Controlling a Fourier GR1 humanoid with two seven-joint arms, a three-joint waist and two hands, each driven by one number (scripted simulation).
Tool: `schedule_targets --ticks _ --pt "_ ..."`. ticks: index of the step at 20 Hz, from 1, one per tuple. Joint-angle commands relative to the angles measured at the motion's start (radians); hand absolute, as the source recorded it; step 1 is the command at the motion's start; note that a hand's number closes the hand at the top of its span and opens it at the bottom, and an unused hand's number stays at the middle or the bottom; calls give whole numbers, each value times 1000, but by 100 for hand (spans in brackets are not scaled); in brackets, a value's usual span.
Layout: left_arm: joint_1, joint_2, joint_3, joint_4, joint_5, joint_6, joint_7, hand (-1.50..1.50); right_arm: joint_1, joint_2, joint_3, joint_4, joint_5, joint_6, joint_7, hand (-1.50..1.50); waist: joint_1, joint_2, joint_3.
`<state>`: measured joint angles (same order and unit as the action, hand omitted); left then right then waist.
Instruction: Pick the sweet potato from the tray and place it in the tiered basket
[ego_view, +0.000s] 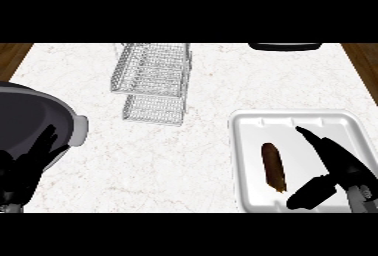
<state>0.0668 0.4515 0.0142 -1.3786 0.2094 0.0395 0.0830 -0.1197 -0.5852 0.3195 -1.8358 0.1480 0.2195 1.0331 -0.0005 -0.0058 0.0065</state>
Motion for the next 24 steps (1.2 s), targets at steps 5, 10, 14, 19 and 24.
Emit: schedule_targets --ticks 5,10,14,19,24 --pt "47 -33 20 -10 -32 -33 18 0 2 106 -4 47 70 15 25 -150 5 5 -7" --pt "16 -39 62 -25 -30 -45 66 0 49 88 -64 114 95 59 -107 -150 4 5 -6" --pt "-8 -73 50 -44 -64 -54 87 0 86 118 -73 43 123 82 -98 -150 1 5 -6" --pt "-1 -80 104 -12 -83 -79 57 0 41 211 -67 187 223 66 -167 -150 3 6 -6" --pt "-2 -131 87 -9 -125 -81 56 0 51 243 -107 169 229 100 -148 -150 1 5 -7"
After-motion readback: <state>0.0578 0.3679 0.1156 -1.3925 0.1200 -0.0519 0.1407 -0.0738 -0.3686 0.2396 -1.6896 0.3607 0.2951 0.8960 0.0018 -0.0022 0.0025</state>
